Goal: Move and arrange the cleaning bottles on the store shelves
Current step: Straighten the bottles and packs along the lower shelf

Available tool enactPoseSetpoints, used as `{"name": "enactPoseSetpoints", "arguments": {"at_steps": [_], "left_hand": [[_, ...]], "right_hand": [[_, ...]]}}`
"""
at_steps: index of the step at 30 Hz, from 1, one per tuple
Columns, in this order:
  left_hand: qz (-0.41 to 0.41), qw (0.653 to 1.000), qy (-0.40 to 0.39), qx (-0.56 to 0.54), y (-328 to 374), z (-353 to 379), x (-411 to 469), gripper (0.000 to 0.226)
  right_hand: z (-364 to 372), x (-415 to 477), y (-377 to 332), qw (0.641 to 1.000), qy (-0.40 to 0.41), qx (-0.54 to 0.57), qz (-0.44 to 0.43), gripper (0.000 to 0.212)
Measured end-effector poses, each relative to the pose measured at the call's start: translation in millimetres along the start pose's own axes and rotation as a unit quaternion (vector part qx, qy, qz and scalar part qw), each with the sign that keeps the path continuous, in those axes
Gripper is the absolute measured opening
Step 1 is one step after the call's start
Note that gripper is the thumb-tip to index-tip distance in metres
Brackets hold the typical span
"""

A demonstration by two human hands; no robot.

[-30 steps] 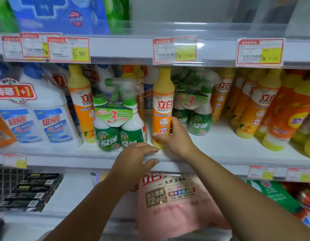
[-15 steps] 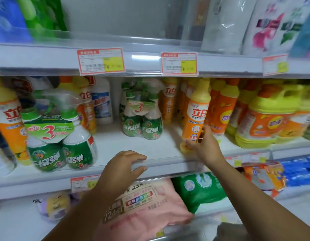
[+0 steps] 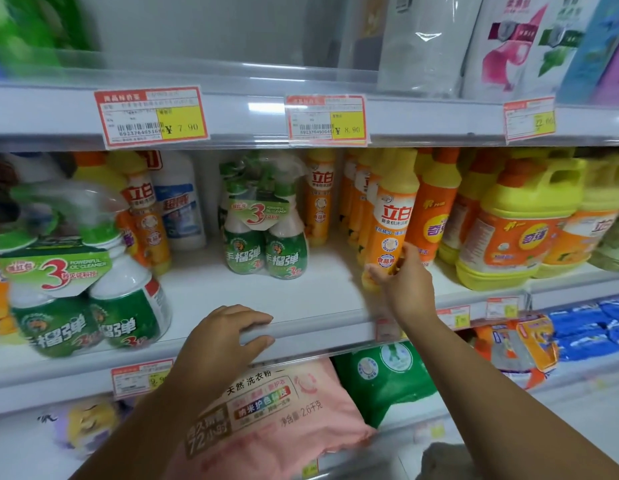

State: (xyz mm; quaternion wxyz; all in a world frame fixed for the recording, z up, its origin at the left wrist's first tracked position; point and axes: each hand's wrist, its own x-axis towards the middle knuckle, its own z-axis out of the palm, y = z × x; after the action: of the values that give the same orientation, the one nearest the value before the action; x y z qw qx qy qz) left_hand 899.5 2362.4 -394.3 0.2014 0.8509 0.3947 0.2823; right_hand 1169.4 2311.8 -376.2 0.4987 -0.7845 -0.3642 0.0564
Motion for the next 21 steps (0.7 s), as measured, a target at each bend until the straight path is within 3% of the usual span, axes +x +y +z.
{"name": "enactPoseSetpoints", "arguments": {"at_steps": [12, 17, 19, 21], "left_hand": [[0.006, 1.000, -0.005, 0.005, -3, 0, 2, 0.029], [0.003, 1.000, -0.002, 0.006, -5, -3, 0, 0.029], [0.003, 1.000, 0.002, 0.005, -5, -9, -2, 0.029], [0.002, 1.000, 0.008, 0.008, -5, -16, -5, 0.029]], "right_hand": [[3, 11, 14, 0.997, 0.043, -0.055, -0.027, 0.054], [4, 0, 9, 0.996, 0.083, 0.007, -0.020, 0.060], [8, -15, -1, 0.990, 0.129, 0.007, -0.053, 0.053], [17, -31, -15, 0.987, 0.113, 0.021, -0.115, 0.040]]}}
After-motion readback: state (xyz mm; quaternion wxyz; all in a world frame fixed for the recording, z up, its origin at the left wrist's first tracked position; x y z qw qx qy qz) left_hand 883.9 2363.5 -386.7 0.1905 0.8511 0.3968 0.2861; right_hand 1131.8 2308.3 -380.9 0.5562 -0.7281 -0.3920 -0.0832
